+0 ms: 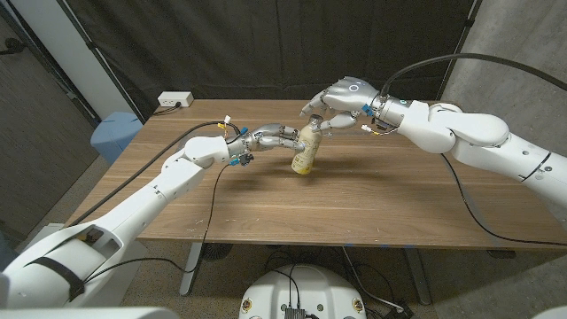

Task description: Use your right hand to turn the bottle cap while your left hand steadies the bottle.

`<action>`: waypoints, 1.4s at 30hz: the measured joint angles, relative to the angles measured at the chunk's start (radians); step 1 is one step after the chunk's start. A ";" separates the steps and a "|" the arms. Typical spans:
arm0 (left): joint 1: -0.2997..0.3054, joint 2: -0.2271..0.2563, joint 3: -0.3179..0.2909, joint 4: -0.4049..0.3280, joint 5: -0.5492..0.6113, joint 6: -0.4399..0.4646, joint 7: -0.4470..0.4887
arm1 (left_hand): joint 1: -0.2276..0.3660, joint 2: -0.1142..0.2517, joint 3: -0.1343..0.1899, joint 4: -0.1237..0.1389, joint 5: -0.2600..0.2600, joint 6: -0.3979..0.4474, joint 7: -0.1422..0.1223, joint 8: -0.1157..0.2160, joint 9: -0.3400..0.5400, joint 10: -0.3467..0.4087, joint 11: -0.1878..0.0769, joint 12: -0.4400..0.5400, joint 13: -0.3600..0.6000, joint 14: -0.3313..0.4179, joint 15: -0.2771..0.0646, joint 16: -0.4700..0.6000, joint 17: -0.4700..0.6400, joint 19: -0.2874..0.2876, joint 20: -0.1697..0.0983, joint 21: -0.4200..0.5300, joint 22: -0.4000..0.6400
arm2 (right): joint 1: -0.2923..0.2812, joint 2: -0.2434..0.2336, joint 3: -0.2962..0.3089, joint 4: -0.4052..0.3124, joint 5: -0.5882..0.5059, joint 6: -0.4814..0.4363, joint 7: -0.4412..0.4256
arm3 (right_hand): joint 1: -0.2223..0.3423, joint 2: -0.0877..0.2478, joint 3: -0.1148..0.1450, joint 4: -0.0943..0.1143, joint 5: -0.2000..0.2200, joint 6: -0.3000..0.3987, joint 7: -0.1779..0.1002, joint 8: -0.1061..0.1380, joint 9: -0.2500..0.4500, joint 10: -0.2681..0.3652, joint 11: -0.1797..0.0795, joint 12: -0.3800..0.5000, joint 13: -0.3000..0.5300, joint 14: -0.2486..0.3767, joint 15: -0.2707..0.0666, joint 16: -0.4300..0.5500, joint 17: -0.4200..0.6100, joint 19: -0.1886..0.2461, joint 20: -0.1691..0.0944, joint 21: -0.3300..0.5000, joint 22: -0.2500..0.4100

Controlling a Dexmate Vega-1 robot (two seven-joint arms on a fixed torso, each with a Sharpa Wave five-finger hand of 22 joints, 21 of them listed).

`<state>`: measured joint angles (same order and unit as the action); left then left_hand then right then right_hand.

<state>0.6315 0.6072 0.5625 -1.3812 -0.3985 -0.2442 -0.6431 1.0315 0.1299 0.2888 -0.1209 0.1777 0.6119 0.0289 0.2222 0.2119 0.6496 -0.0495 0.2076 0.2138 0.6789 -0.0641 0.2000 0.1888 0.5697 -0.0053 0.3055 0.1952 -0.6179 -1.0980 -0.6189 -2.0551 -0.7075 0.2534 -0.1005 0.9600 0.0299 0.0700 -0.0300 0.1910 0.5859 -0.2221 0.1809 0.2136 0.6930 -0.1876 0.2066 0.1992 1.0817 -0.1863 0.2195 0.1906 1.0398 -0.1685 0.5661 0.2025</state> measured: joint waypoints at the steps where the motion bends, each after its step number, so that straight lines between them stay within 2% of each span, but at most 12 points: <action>1: -0.001 0.000 0.001 0.000 0.004 0.000 0.000 | 0.000 0.000 0.000 0.000 0.000 0.000 0.000 0.000 0.000 0.000 0.000 0.000 0.000 0.000 0.000 0.000 0.000 0.000 0.000 0.000 0.000 | -0.009 -0.001 0.005 -0.011 0.000 -0.023 0.004 | -0.008 -0.004 -0.007 0.001 0.000 -0.016 0.001 0.000 0.000 -0.004 0.004 0.000 0.000 0.006 -0.006 -0.001 0.000 0.005 -0.005 0.002 -0.002; 8: 0.003 0.008 0.006 -0.018 0.050 -0.010 0.039 | 0.000 0.000 0.000 0.000 0.000 -0.003 0.000 0.000 0.000 0.000 0.000 0.000 -0.001 -0.010 0.002 0.000 0.000 -0.012 -0.004 -0.003 0.000 | -0.041 -0.002 0.023 -0.065 0.002 -0.150 0.044 | -0.083 -0.039 -0.046 0.029 0.000 -0.105 0.008 -0.003 0.000 -0.036 0.036 0.000 0.000 0.028 -0.021 -0.017 0.000 0.028 -0.014 0.009 -0.011; 10: 0.008 0.012 0.007 -0.027 0.068 -0.020 0.058 | 0.000 0.000 0.000 0.000 0.000 -0.001 -0.003 0.000 0.000 -0.001 0.000 0.000 -0.001 -0.010 0.001 0.000 0.000 -0.018 -0.011 -0.006 0.000 | -0.043 -0.001 0.026 -0.078 0.008 -0.177 0.065 | -0.107 -0.055 -0.061 0.033 0.003 -0.112 0.026 0.006 0.000 -0.040 0.046 0.000 0.000 0.021 -0.019 -0.027 -0.005 0.023 -0.009 0.008 -0.012; 14: 0.021 0.026 0.008 -0.056 0.120 -0.041 0.117 | 0.000 0.000 0.000 0.000 -0.001 0.001 -0.005 -0.002 0.000 -0.004 -0.008 0.000 -0.001 -0.019 0.000 -0.001 0.000 -0.024 -0.016 -0.010 0.000 | -0.040 0.004 0.030 -0.104 0.046 -0.249 0.142 | -0.121 -0.068 -0.074 0.036 0.017 -0.080 0.074 0.021 -0.005 -0.020 0.068 0.010 -0.005 -0.016 0.005 -0.035 -0.002 -0.007 0.021 -0.009 -0.012; 16: 0.027 0.035 0.009 -0.073 0.139 -0.046 0.139 | 0.000 0.000 0.000 0.000 -0.003 0.003 -0.007 -0.003 0.000 -0.002 -0.010 -0.001 -0.001 -0.020 0.002 -0.004 0.000 -0.024 -0.016 -0.010 0.000 | -0.036 0.006 0.032 -0.112 0.069 -0.280 0.179 | -0.124 -0.071 -0.076 0.037 0.020 -0.065 0.085 0.029 -0.005 -0.007 0.066 0.017 -0.005 -0.030 0.011 -0.035 -0.002 -0.014 0.028 -0.009 -0.012; 19: 0.035 0.047 0.010 -0.096 0.167 -0.051 0.176 | 0.000 0.000 0.000 0.000 -0.003 0.004 -0.008 -0.002 0.000 -0.002 -0.010 -0.003 -0.002 -0.020 0.002 -0.005 0.000 -0.027 -0.020 -0.010 0.000 | -0.030 0.008 0.033 -0.122 0.103 -0.314 0.227 | -0.128 -0.075 -0.079 0.040 0.027 -0.023 0.082 0.042 -0.005 0.025 0.066 0.029 -0.007 -0.039 0.017 -0.035 -0.002 -0.019 0.033 -0.017 -0.013; 26: 0.040 0.055 0.012 -0.110 0.198 -0.058 0.227 | 0.000 0.000 0.000 0.000 0.000 0.003 -0.010 0.000 -0.001 -0.002 -0.010 -0.003 -0.002 -0.020 0.002 -0.005 -0.001 -0.031 -0.023 -0.010 0.000 | -0.007 0.009 0.031 -0.140 0.126 -0.334 0.259 | -0.149 -0.096 -0.099 0.044 0.032 0.070 0.049 0.066 -0.005 0.106 0.034 0.056 -0.009 -0.039 0.017 -0.035 -0.005 -0.019 0.044 -0.024 -0.017; 27: 0.045 0.066 0.016 -0.125 0.198 -0.059 0.229 | 0.000 0.000 0.000 0.000 0.000 0.004 -0.011 0.000 -0.001 -0.002 -0.010 -0.003 -0.002 -0.020 0.002 -0.005 -0.001 -0.031 -0.023 -0.010 0.000 | -0.004 0.008 0.030 -0.142 0.165 -0.358 0.312 | -0.151 -0.098 -0.099 0.044 0.032 0.073 0.045 0.066 -0.005 0.111 0.039 0.056 -0.009 -0.039 0.017 -0.035 -0.005 -0.019 0.044 -0.024 -0.017; 29: 0.045 0.067 0.018 -0.126 0.196 -0.063 0.233 | 0.000 0.000 0.000 0.000 0.000 0.004 -0.011 0.000 -0.001 -0.002 -0.010 -0.003 -0.002 -0.020 0.002 -0.005 -0.001 -0.031 -0.023 -0.010 0.000 | 0.002 0.006 0.027 -0.148 0.177 -0.361 0.338 | -0.157 -0.104 -0.106 0.045 0.032 0.065 0.034 0.066 -0.004 0.109 0.042 0.056 -0.009 -0.039 0.018 -0.035 -0.005 -0.019 0.044 -0.024 -0.017; 33: 0.045 0.069 0.020 -0.126 0.189 -0.069 0.237 | 0.000 0.000 0.000 0.000 0.000 0.004 -0.011 0.000 -0.001 -0.002 -0.010 -0.004 -0.002 -0.020 0.002 -0.005 -0.001 -0.031 -0.023 -0.010 0.000 | 0.010 -0.001 0.023 -0.159 0.193 -0.368 0.369 | -0.162 -0.110 -0.109 0.042 0.038 0.048 0.017 0.054 -0.004 0.097 0.053 0.054 -0.014 -0.046 0.020 -0.035 -0.005 -0.015 0.047 -0.026 -0.017; 37: 0.045 0.069 0.021 -0.123 0.182 -0.073 0.237 | 0.000 0.000 0.000 0.000 0.000 0.004 -0.011 0.000 0.000 -0.002 -0.010 -0.004 -0.002 -0.020 0.002 -0.005 -0.001 -0.031 -0.023 -0.010 0.000 | 0.014 -0.005 0.021 -0.168 0.201 -0.373 0.385 | -0.162 -0.110 -0.113 0.047 0.043 0.046 0.015 0.047 -0.004 0.091 0.059 0.048 -0.014 -0.049 0.017 -0.035 -0.005 -0.013 0.049 -0.030 -0.017; 42: 0.042 0.065 0.025 -0.113 0.172 -0.081 0.235 | 0.000 0.000 0.000 0.000 0.000 0.004 -0.011 0.000 0.000 -0.002 -0.009 -0.004 -0.002 -0.020 0.002 -0.005 0.000 -0.036 -0.018 -0.010 0.000 | 0.011 -0.011 0.021 -0.177 0.204 -0.378 0.380 | -0.139 -0.096 -0.106 0.034 0.057 0.088 0.014 0.057 -0.004 0.126 0.025 0.056 -0.014 -0.025 0.007 -0.027 -0.005 -0.002 0.048 -0.030 -0.017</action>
<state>0.6735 0.6725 0.5872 -1.4937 -0.2267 -0.3253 -0.4078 1.0311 0.1295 0.2888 -0.1209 0.1776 0.6159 0.0177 0.2217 0.2117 0.6477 -0.0588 0.2038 0.2116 0.6587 -0.0623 0.1953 0.1887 0.5333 -0.0230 0.2957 0.1952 -0.6071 -1.1086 -0.5982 -2.2316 -0.5039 -0.1247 0.2799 0.8205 -0.0659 -0.0357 0.0039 0.2479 0.6742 -0.2083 0.2381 0.2092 0.8189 -0.1631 0.2624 0.1854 1.0564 -0.1791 0.1925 0.1860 1.0381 -0.1202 0.5362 0.1860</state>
